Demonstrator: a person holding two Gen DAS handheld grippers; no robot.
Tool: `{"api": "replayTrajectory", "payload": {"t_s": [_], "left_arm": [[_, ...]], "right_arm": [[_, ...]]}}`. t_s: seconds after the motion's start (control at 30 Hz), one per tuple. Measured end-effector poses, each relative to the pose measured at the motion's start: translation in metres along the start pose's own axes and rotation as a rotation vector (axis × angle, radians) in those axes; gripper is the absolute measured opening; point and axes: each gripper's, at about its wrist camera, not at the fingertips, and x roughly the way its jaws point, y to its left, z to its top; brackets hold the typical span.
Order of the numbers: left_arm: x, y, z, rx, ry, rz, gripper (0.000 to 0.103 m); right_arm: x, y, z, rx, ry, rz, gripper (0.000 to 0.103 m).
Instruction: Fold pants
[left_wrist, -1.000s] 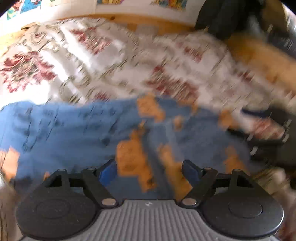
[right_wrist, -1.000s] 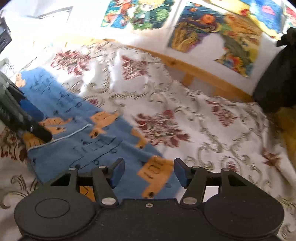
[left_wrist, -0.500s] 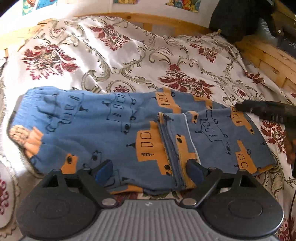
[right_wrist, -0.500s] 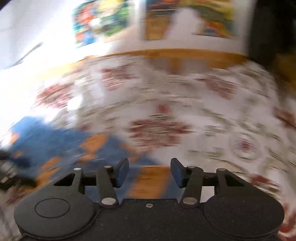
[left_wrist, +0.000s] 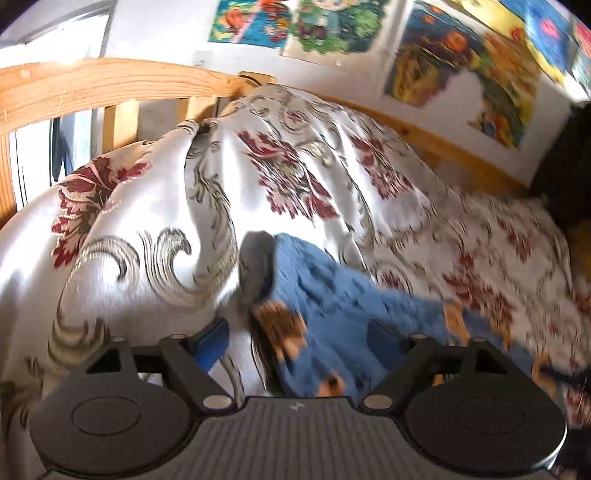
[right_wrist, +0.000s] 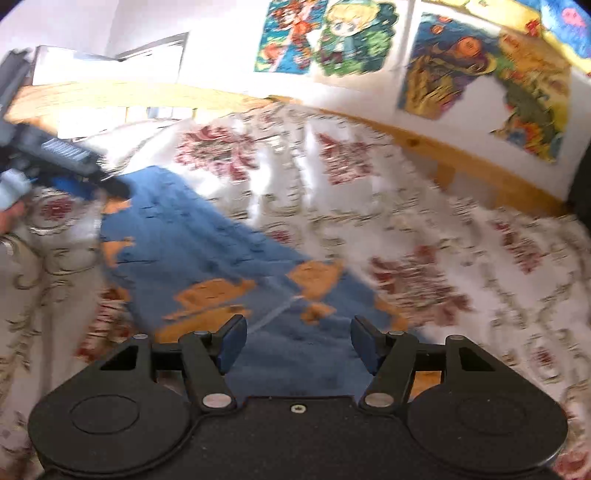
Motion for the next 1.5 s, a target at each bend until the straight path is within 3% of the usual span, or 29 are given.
{"api": "replayTrajectory", "payload": {"t_s": [0.03, 0.1, 0.17, 0.4, 0.5, 0.73, 0.83, 0.87, 1.03, 1.2, 1.37, 1.5], "left_arm": [[0.004, 0.000, 0.004, 0.000, -0.001, 0.021, 0.073], [0.011, -0.006, 0.007, 0.031, 0.004, 0.084, 0.031], [0.016, -0.020, 0.003, 0.121, -0.003, 0.157, 0.027], [0.011, -0.079, -0.031, 0.556, -0.117, 0.207, 0.024], [0.017, -0.092, -0.037, 0.632, -0.127, 0.219, 0.024], [0.018, -0.081, -0.032, 0.569, -0.102, 0.224, 0.024], [0.017, -0.079, -0.032, 0.559, -0.095, 0.233, 0.034], [0.015, -0.078, -0.033, 0.553, -0.090, 0.233, 0.043], [0.016, -0.070, -0.027, 0.475, -0.050, 0.208, 0.055], [0.020, -0.038, -0.010, 0.221, 0.025, 0.142, 0.066], [0.025, 0.007, 0.004, -0.018, 0.043, -0.021, 0.073], [0.032, 0.034, 0.013, -0.169, 0.047, -0.124, 0.071]], "right_arm": [[0.002, 0.005, 0.000, -0.009, 0.007, 0.007, 0.065], [0.009, 0.015, -0.002, -0.025, 0.037, 0.024, 0.064], [0.014, 0.021, -0.006, -0.026, 0.055, 0.030, 0.064], [0.016, 0.023, -0.015, -0.007, 0.062, 0.025, 0.064], [0.017, 0.023, -0.015, -0.010, 0.061, 0.022, 0.064], [0.017, 0.022, -0.015, -0.006, 0.063, 0.025, 0.064], [0.017, 0.022, -0.015, -0.002, 0.065, 0.028, 0.064], [0.017, 0.022, -0.016, -0.001, 0.065, 0.029, 0.064], [0.017, 0.021, -0.015, 0.001, 0.066, 0.030, 0.064], [0.017, 0.021, -0.015, 0.001, 0.066, 0.030, 0.064], [0.017, 0.020, -0.015, 0.001, 0.066, 0.031, 0.064], [0.018, 0.020, -0.016, 0.013, 0.070, 0.035, 0.064]]}}
